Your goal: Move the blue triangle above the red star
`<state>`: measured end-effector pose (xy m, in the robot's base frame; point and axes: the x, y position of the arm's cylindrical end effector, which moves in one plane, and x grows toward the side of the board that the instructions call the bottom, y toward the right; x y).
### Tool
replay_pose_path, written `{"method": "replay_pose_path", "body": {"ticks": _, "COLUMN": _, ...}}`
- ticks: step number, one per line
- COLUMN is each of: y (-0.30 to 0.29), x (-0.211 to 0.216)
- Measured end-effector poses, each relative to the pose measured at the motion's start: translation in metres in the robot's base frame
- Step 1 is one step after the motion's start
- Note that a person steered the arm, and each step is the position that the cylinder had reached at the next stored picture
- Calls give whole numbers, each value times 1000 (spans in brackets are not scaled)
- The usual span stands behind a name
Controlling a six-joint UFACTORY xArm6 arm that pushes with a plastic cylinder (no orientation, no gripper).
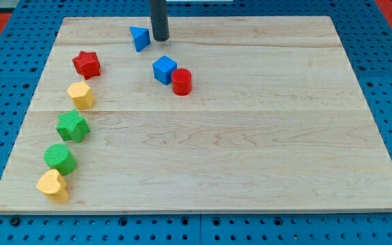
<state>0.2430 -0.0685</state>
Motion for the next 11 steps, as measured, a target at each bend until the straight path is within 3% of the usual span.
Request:
{"method": "replay_pose_path", "body": {"ticks": 4, "y": -18, "x": 11}}
{"method": "replay_pose_path", "body": {"ticks": 6, "y": -63, "x": 11}}
{"method": "replay_pose_path", "body": {"ticks": 11, "y": -78, "x": 35}}
